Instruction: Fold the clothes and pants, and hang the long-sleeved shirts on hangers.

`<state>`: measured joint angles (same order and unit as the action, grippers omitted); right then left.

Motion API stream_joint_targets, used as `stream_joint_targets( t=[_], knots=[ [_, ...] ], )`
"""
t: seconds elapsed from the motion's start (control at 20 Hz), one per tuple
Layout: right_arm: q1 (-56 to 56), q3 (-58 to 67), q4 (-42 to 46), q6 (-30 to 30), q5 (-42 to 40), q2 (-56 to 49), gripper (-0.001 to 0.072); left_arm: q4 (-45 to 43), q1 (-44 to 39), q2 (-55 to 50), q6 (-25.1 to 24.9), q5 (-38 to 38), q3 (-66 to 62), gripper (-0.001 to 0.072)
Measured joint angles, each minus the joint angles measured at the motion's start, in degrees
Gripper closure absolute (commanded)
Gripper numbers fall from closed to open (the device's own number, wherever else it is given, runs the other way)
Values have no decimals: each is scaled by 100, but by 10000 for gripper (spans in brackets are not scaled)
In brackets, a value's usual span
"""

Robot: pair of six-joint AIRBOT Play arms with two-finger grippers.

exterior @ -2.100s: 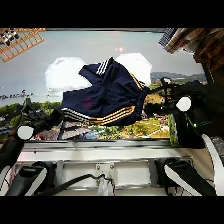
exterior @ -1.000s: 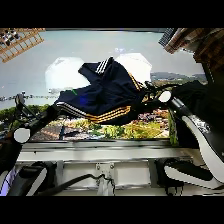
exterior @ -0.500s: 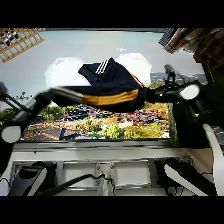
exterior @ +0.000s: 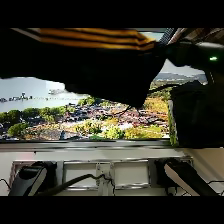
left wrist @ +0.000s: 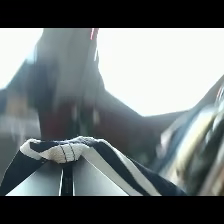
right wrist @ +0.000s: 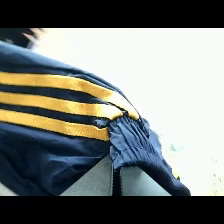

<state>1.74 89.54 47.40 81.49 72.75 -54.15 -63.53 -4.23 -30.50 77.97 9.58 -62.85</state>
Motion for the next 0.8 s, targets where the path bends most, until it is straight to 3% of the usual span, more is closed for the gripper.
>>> stream_joint_targets(
  t=[0.25,0.5,0.65,0.8],
  knots=[
    [85,625,-118,57,525,765,678,-516,0,590,-177,31,-752,702],
    [114,750,-485,804,850,1473,678,-726,2,1161,-229,367,-920,702],
    [116,739,-487,1215,1161,1591,678,-852,2,1045,-234,852,-944,702],
    [118,450,153,1639,1322,1506,678,-898,2,400,-236,1346,-949,702]
  ],
)
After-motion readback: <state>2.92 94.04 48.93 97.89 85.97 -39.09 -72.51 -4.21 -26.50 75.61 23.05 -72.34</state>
